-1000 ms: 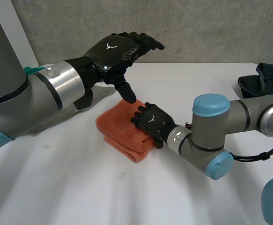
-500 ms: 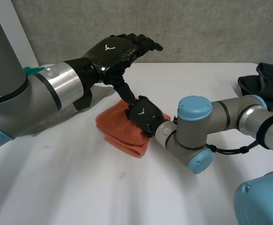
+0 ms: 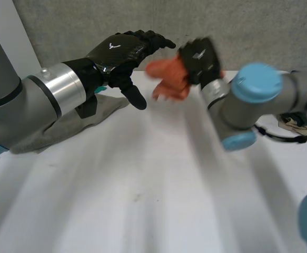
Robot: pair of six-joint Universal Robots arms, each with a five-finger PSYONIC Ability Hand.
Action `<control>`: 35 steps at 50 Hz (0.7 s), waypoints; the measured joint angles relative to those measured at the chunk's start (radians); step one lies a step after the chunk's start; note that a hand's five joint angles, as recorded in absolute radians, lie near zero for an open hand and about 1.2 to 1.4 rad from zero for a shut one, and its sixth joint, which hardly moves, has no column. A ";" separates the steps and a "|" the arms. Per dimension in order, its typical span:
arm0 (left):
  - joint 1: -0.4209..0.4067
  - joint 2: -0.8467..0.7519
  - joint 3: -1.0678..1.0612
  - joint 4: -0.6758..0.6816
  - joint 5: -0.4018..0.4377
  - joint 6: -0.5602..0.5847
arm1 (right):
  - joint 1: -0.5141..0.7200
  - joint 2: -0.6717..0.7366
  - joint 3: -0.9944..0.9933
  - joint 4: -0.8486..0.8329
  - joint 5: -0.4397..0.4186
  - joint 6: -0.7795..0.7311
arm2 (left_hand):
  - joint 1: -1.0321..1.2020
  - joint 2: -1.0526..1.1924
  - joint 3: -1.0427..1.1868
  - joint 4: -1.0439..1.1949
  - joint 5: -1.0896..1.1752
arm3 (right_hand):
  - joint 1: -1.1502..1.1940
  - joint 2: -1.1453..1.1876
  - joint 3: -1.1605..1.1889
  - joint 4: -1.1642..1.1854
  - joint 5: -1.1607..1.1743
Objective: Fold the laundry.
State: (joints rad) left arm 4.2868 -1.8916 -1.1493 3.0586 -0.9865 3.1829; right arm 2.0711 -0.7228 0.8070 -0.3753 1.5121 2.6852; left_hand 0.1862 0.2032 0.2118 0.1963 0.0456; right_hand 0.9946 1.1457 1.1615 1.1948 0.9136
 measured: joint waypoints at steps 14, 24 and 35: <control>-0.001 0.033 -0.007 0.002 0.000 -0.021 | -0.363 -0.075 -0.072 -0.020 0.075 0.051 | 0.000 0.000 0.000 0.000 0.000 | 0.000 0.000 0.007 0.003 -0.001; -0.011 0.021 -0.007 0.002 0.000 -0.018 | -0.548 0.106 -0.119 -0.079 -0.009 0.006 | 0.000 0.000 0.000 0.000 0.000 | 0.000 0.000 0.007 0.004 -0.001; -0.018 0.005 -0.007 0.002 0.000 -0.017 | -0.655 0.222 -0.040 -0.112 -0.137 -0.050 | 0.000 0.000 0.000 0.000 0.000 | 0.000 0.000 0.007 0.004 -0.001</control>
State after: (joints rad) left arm 4.2693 -1.8867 -1.1567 3.0603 -0.9864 3.1663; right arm 1.4161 -0.5005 0.7670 -0.4872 1.3752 2.6348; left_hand 0.1862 0.2032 0.2118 0.1963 0.0456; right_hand 0.9946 1.1457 1.1681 1.1988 0.9123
